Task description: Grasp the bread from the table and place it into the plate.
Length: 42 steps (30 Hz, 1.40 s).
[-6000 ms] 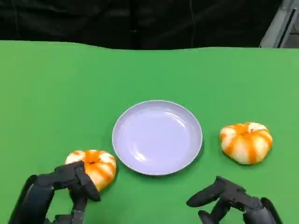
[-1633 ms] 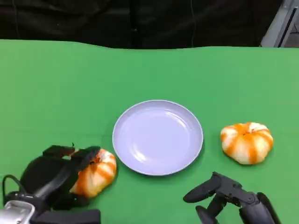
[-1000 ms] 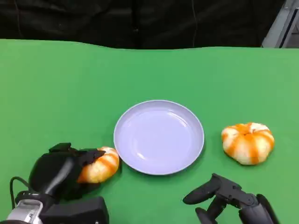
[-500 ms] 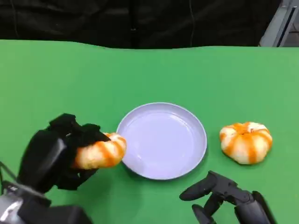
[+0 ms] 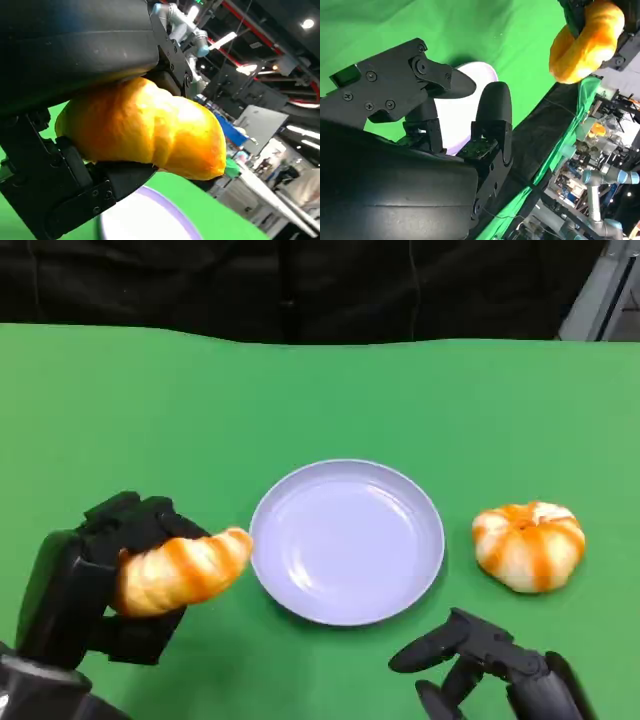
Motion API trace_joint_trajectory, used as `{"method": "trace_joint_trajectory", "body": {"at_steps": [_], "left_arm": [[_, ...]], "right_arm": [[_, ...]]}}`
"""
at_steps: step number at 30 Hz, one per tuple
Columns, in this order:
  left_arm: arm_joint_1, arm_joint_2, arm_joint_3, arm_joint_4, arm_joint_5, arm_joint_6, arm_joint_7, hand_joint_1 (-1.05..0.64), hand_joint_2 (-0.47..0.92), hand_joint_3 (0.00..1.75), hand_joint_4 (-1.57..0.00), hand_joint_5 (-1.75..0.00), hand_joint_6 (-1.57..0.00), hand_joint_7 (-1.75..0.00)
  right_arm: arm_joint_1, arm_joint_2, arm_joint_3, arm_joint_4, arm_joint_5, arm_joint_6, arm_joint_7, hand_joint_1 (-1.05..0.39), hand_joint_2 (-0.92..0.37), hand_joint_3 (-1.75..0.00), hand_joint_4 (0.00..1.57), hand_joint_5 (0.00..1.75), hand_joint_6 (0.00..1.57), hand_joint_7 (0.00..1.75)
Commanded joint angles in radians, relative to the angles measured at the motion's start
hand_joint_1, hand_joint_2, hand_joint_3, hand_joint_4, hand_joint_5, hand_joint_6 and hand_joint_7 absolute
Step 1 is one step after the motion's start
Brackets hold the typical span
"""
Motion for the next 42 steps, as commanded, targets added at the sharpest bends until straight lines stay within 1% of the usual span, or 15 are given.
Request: {"method": "trace_joint_trajectory", "body": {"at_steps": [1, 6, 11, 16, 26, 30, 31, 33, 34, 36, 37, 38, 40, 41, 42], "left_arm": [[0.001, -0.017, 0.03, -0.016, 0.001, -0.005, -0.027, -0.01, 0.08, 1.75, -0.94, -1.69, -0.92, -1.39], [-0.055, -0.064, 0.03, -0.02, 0.03, 0.019, -0.042, 0.0, 0.08, 1.75, -0.95, -1.7, -0.91, -1.38], [-0.111, -0.135, 0.003, -0.02, 0.042, 0.074, -0.073, -0.03, 0.08, 1.75, -0.94, -1.74, -0.9, -1.39], [-0.14, -0.185, -0.036, -0.001, 0.123, 0.133, -0.06, -0.04, 0.09, 1.74, -0.93, -1.75, -0.9, -1.39], [-0.189, -0.242, -0.124, 0.033, 0.251, 0.238, -0.035, -0.08, 0.12, 1.63, -0.92, -1.75, -0.89, -1.34], [-0.193, -0.244, -0.139, 0.033, 0.261, 0.257, -0.028, -0.08, 0.13, 1.61, -0.91, -1.75, -0.9, -1.33], [-0.199, -0.252, -0.152, 0.034, 0.284, 0.289, -0.026, -0.08, 0.14, 1.59, -0.91, -1.74, -0.9, -1.31], [-0.209, -0.263, -0.176, 0.04, 0.326, 0.352, -0.027, -0.08, 0.2, 1.46, -0.87, -1.7, -0.91, -1.19], [-0.213, -0.265, -0.186, 0.039, 0.343, 0.382, -0.029, -0.1, 0.31, 1.26, -0.84, -1.61, -0.9, -1.07], [-0.219, -0.262, -0.205, 0.023, 0.386, 0.465, -0.045, -0.13, 0.45, 0.99, -0.75, -1.44, -0.85, -0.89], [-0.222, -0.26, -0.213, 0.016, 0.406, 0.502, -0.048, -0.17, 0.6, 0.72, -0.66, -1.24, -0.78, -0.67], [-0.223, -0.259, -0.221, 0.009, 0.418, 0.528, -0.049, -0.19, 0.7, 0.54, -0.64, -1.15, -0.79, -0.54], [-0.222, -0.257, -0.231, 0.0, 0.423, 0.552, -0.047, -0.2, 0.8, 0.35, -0.62, -1.07, -0.81, -0.4], [-0.235, -0.256, -0.258, -0.003, 0.501, 0.651, -0.051, -0.21, 0.81, 0.32, -0.62, -1.06, -0.82, -0.38], [-0.243, -0.256, -0.279, -0.006, 0.561, 0.727, -0.054, -0.28, 0.86, 0.22, -0.32, -0.85, -0.56, -0.22]], "right_arm": [[-0.011, 0.007, 0.016, 0.001, -0.012, 0.009, -0.009, -0.12, -0.6, -0.86, 0.74, 1.46, 0.67, 0.99], [-0.025, 0.018, 0.021, 0.014, -0.018, 0.017, -0.016, -0.12, -0.59, -0.88, 0.76, 1.46, 0.68, 0.98], [-0.026, 0.009, 0.016, 0.034, -0.008, -0.012, -0.031, -0.14, -0.59, -0.88, 0.78, 1.46, 0.69, 0.97], [-0.005, -0.001, 0.012, 0.008, -0.001, -0.007, -0.021, -0.13, -0.6, -0.87, 0.78, 1.44, 0.7, 0.96], [0.038, -0.017, -0.012, -0.038, 0.021, 0.002, -0.004, -0.12, -0.61, -0.85, 0.76, 1.43, 0.7, 0.93], [0.044, -0.017, -0.017, -0.043, 0.026, -0.002, -0.002, -0.11, -0.61, -0.84, 0.75, 1.44, 0.69, 0.94], [0.051, -0.019, -0.019, -0.049, 0.036, -0.002, 0.004, -0.11, -0.62, -0.84, 0.75, 1.45, 0.69, 0.95], [0.059, -0.022, -0.024, -0.055, 0.052, -0.003, 0.012, -0.11, -0.63, -0.83, 0.74, 1.47, 0.68, 0.97], [0.061, -0.023, -0.026, -0.055, 0.056, -0.005, 0.014, -0.11, -0.63, -0.83, 0.73, 1.48, 0.68, 0.98], [0.059, -0.027, -0.028, -0.052, 0.062, -0.006, 0.017, -0.12, -0.64, -0.83, 0.73, 1.49, 0.67, 0.99], [0.059, -0.027, -0.028, -0.05, 0.064, -0.006, 0.019, -0.11, -0.64, -0.82, 0.73, 1.49, 0.67, 1.0], [0.058, -0.028, -0.029, -0.05, 0.065, -0.006, 0.02, -0.11, -0.64, -0.82, 0.73, 1.5, 0.67, 1.0], [0.058, -0.028, -0.029, -0.049, 0.066, -0.006, 0.021, -0.11, -0.64, -0.81, 0.73, 1.5, 0.66, 1.01], [0.054, -0.027, -0.028, -0.041, 0.066, -0.01, 0.02, -0.11, -0.65, -0.81, 0.73, 1.5, 0.66, 1.01], [0.051, -0.027, -0.027, -0.035, 0.067, -0.013, 0.019, -0.11, -0.65, -0.81, 0.73, 1.5, 0.66, 1.01]]}}
